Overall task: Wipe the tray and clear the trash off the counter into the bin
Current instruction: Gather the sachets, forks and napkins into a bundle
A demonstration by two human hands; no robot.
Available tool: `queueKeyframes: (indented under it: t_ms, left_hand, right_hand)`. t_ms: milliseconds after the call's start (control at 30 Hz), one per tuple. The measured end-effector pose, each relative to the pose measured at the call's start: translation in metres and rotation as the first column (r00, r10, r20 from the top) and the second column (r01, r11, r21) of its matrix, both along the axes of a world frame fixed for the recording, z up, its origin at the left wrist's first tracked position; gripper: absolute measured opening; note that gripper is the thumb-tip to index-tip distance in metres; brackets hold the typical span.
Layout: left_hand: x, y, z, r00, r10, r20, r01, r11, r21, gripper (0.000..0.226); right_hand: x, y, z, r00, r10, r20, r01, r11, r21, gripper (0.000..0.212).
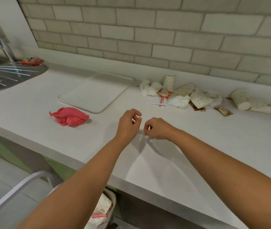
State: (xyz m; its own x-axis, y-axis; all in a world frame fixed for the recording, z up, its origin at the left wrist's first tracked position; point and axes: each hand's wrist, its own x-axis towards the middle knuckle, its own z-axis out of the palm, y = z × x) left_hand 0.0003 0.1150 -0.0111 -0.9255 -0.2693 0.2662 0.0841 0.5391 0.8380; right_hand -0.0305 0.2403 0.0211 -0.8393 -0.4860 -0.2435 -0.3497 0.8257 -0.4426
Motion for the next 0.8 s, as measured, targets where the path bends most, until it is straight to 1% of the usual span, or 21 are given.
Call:
queueKeyframes:
  t_ms: [133,300,400,500,567,633,700,800]
  left_hand:
    - [-0.037,0.024,-0.001,0.997,-0.058,0.047,0.063,0.992,-0.107,0.017]
    - [-0.082,0.042,-0.004,0.991,-0.068,0.116,0.094,0.968,-0.232,0.018]
    - [-0.105,0.050,-0.005,0.984,-0.073,0.163,0.121,0.943,-0.309,0.020]
    - [-0.127,0.057,-0.008,0.975,-0.060,0.214,0.137,0.921,-0.366,0.021]
    - [-0.141,0.062,-0.010,0.970,-0.054,0.237,0.147,0.907,-0.395,0.023]
    - [-0.155,0.067,-0.012,0.969,-0.040,0.245,0.149,0.883,-0.445,0.024]
    - [-0.166,0.072,-0.013,0.967,-0.026,0.255,0.155,0.850,-0.503,0.027]
    - [-0.180,0.082,-0.019,0.961,-0.011,0.276,0.165,0.825,-0.541,0.035]
  right_hand:
    - [-0.037,0.030,-0.003,0.998,-0.059,-0.026,0.060,0.998,0.021,0.020]
    - [-0.084,0.060,-0.010,0.990,-0.102,-0.094,0.109,0.992,0.068,0.015]
    - [-0.114,0.074,-0.013,0.980,-0.152,-0.129,0.165,0.982,0.092,0.019]
    - [-0.141,0.088,-0.013,0.964,-0.187,-0.191,0.215,0.966,0.143,0.030]
    - [-0.157,0.098,-0.016,0.950,-0.199,-0.241,0.237,0.962,0.139,0.039]
    - [-0.171,0.105,-0.020,0.946,-0.206,-0.251,0.239,0.965,0.105,0.052]
    - [-0.181,0.108,-0.026,0.949,-0.190,-0.250,0.223,0.969,0.108,0.065]
    - [-0.191,0.109,-0.038,0.959,-0.144,-0.245,0.185,0.971,0.151,0.073]
